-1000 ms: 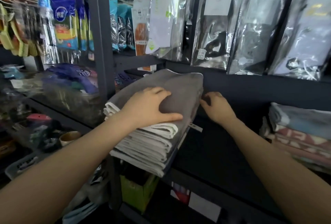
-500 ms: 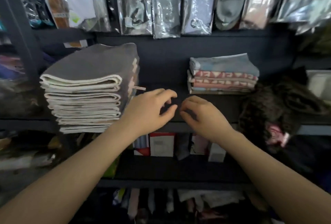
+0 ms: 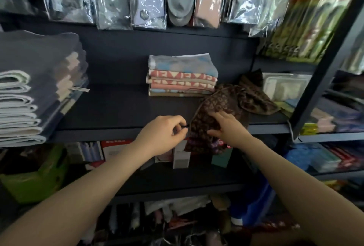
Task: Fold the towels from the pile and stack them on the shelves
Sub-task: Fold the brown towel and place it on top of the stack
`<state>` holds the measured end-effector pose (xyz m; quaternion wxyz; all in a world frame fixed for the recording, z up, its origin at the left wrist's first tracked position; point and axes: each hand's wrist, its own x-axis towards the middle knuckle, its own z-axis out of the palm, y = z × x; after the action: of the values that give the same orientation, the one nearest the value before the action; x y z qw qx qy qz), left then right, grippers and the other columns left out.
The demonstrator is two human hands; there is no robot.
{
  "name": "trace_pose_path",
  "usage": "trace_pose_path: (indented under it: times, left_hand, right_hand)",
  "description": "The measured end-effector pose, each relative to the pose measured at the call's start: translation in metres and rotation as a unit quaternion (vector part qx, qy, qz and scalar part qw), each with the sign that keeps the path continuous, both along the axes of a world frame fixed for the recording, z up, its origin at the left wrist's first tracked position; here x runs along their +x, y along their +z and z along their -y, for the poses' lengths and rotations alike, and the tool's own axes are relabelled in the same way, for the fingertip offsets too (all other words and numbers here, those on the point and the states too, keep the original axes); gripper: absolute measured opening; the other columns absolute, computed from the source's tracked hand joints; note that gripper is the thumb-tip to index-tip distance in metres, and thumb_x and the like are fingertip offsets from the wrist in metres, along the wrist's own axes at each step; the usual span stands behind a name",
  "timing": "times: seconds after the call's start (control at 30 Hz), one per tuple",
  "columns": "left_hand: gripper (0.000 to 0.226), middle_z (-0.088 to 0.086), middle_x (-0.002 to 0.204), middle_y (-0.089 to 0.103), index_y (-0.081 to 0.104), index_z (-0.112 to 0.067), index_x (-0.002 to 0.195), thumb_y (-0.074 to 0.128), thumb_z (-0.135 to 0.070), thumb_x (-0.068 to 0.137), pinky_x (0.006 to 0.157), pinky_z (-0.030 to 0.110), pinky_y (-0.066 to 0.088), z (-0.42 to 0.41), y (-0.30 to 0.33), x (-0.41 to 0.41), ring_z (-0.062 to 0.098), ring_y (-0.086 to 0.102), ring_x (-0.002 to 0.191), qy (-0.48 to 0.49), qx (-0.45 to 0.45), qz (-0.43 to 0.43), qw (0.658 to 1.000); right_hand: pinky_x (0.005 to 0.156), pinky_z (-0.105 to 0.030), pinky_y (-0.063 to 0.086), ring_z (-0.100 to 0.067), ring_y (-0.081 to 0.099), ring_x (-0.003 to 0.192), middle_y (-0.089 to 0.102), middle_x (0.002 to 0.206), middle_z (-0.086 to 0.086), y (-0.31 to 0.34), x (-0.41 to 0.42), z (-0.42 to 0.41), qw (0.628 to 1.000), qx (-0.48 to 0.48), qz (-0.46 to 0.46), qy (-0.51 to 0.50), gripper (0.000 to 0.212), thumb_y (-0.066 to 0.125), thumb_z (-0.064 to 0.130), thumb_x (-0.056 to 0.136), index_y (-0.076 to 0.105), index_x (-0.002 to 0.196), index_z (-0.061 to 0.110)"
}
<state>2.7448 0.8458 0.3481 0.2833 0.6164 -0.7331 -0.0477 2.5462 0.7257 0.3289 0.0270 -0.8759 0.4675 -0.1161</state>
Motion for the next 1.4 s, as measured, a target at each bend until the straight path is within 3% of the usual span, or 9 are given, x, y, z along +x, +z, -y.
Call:
trace_pose_path:
  times: [0.2, 0.37, 0.53, 0.7, 0.87, 1.0, 1.13, 1.23, 1.4]
  left_hand:
    - [0.052, 0.001, 0.128, 0.049, 0.040, -0.016, 0.135, 0.048, -0.043, 0.091, 0.089, 0.025, 0.044, 0.034, -0.035, -0.038, 0.014, 0.052, 0.109, 0.082, 0.062, -0.112, 0.988]
    - [0.054, 0.002, 0.132, 0.047, 0.042, -0.015, 0.135, 0.050, -0.043, 0.090, 0.094, 0.021, 0.034, 0.041, -0.039, -0.053, 0.015, 0.046, 0.119, 0.138, 0.018, -0.249, 0.959]
    - [0.054, -0.011, 0.115, 0.052, 0.046, -0.022, 0.129, 0.049, -0.053, 0.084, 0.078, 0.016, 0.039, 0.025, -0.038, -0.054, 0.005, 0.050, 0.104, 0.131, 0.088, -0.315, 0.936]
    - [0.015, -0.008, 0.094, 0.068, 0.063, -0.025, 0.091, 0.058, -0.039, 0.086, 0.085, 0.028, 0.048, 0.004, -0.047, -0.052, 0.012, 0.063, 0.095, 0.115, 0.066, -0.435, 0.890]
    - [0.012, -0.004, 0.077, 0.063, 0.055, -0.018, 0.086, 0.064, -0.027, 0.085, 0.065, 0.023, 0.044, -0.023, -0.033, -0.035, 0.007, 0.059, 0.071, 0.179, -0.121, -0.161, 0.963]
    - [0.030, 0.003, 0.070, 0.062, 0.056, -0.013, 0.092, 0.058, -0.042, 0.086, 0.053, 0.033, 0.042, -0.042, -0.026, -0.013, 0.019, 0.059, 0.064, 0.238, -0.140, 0.047, 0.960]
    - [0.041, -0.001, 0.054, 0.055, 0.057, -0.013, 0.077, 0.052, -0.054, 0.081, 0.042, 0.028, 0.036, -0.063, -0.026, 0.003, 0.017, 0.053, 0.048, 0.222, -0.201, 0.105, 0.948]
    - [0.046, 0.000, 0.046, 0.050, 0.052, -0.014, 0.064, 0.046, -0.057, 0.080, 0.038, 0.027, 0.032, -0.078, -0.032, 0.018, 0.015, 0.049, 0.042, 0.245, -0.214, 0.125, 0.937]
    - [0.047, -0.009, 0.048, 0.036, 0.038, -0.022, 0.057, 0.040, -0.062, 0.081, 0.038, 0.020, 0.027, -0.103, -0.054, 0.045, 0.008, 0.037, 0.042, 0.263, -0.144, 0.166, 0.940]
  right_hand:
    - [0.075, -0.031, 0.040, -0.022, 0.054, 0.089, 0.056, 0.092, -0.007, -0.007, 0.007, 0.004, 0.975, -0.024, 0.179, 0.132, 0.010, 0.056, 0.017, 0.090, 0.057, 0.092, 0.007]
    - [0.069, -0.009, 0.036, 0.001, 0.046, 0.076, 0.050, 0.081, 0.007, -0.018, -0.003, -0.027, 0.927, -0.007, 0.310, 0.208, 0.009, 0.057, 0.016, 0.089, 0.055, 0.085, 0.008]
    - [0.072, -0.008, 0.036, 0.001, 0.045, 0.078, 0.050, 0.084, 0.003, -0.028, -0.011, -0.034, 0.900, -0.023, 0.318, 0.297, 0.018, 0.051, 0.023, 0.087, 0.054, 0.084, 0.005]
    - [0.076, -0.007, 0.037, -0.003, 0.047, 0.082, 0.052, 0.088, 0.001, -0.037, -0.006, -0.036, 0.888, -0.011, 0.328, 0.322, 0.020, 0.051, 0.025, 0.086, 0.055, 0.084, 0.005]
    - [0.079, -0.030, 0.046, -0.021, 0.051, 0.092, 0.054, 0.100, -0.004, -0.023, 0.005, -0.040, 0.907, -0.130, 0.304, 0.260, 0.023, 0.058, 0.034, 0.083, 0.050, 0.095, 0.018]
    - [0.099, -0.047, 0.040, -0.034, 0.048, 0.115, 0.054, 0.126, -0.012, -0.002, 0.027, -0.034, 0.912, -0.219, 0.214, 0.274, 0.052, 0.071, 0.012, 0.076, 0.053, 0.124, 0.014]
    - [0.084, -0.042, 0.050, -0.029, 0.065, 0.085, 0.069, 0.088, -0.006, -0.005, 0.044, -0.032, 0.908, -0.219, 0.175, 0.311, 0.016, 0.060, 0.023, 0.082, 0.066, 0.094, 0.013]
    - [0.060, -0.037, 0.052, -0.027, 0.063, 0.077, 0.067, 0.086, -0.005, -0.007, 0.050, -0.034, 0.929, -0.150, 0.161, 0.296, 0.019, 0.054, 0.031, 0.092, 0.062, 0.091, 0.014]
    - [0.058, -0.038, 0.050, -0.024, 0.060, 0.069, 0.063, 0.076, -0.005, -0.025, 0.066, -0.042, 0.948, -0.064, 0.152, 0.272, 0.023, 0.045, 0.033, 0.096, 0.059, 0.094, 0.015]
